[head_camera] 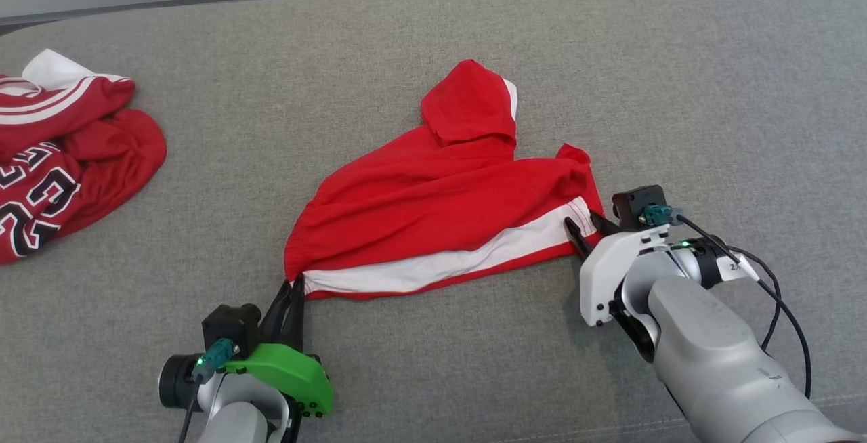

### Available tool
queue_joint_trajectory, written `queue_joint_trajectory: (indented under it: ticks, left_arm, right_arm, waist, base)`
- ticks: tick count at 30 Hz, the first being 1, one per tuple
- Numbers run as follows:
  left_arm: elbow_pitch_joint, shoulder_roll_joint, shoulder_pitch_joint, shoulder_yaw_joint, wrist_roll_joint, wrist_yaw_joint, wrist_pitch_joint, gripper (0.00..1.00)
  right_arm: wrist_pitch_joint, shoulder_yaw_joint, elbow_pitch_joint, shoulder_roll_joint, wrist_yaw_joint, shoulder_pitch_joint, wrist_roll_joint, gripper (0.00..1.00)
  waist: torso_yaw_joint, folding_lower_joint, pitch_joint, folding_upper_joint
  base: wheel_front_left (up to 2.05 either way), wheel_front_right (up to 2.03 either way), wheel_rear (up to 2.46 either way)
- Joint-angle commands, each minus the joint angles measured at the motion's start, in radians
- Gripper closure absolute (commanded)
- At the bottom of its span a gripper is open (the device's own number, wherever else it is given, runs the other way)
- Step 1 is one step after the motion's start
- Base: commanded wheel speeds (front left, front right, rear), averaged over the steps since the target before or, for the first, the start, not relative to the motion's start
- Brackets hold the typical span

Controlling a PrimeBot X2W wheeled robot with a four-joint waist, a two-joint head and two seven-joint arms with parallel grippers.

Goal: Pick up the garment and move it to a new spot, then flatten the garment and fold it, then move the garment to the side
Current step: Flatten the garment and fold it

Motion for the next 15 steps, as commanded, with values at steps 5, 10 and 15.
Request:
queue_joint_trajectory:
  ticks: [5,10,15]
  left_arm:
    - [0.003,0.001,-0.004,-0.003,0.004,-0.005,-0.003,1.00]
    - [0.004,0.001,-0.007,-0.014,-0.004,-0.006,-0.003,1.00]
    - [0.005,0.001,-0.013,-0.016,-0.008,-0.002,-0.003,1.00]
  right_arm:
    - [-0.014,0.039,0.054,0.005,0.000,-0.022,0.040,0.51]
    - [-0.025,0.074,0.092,0.006,0.000,-0.041,0.057,0.58]
    - [-0.059,0.101,0.120,0.002,0.000,-0.067,0.051,1.00]
  waist:
    - [0.003,0.0000,-0.004,0.0000]
    - [0.006,0.0000,-0.001,0.0000]
    - [0.006,0.0000,0.002,0.0000]
  base:
    - [0.00,0.00,0.00]
    - [0.00,0.00,0.00]
    - [0.00,0.00,0.00]
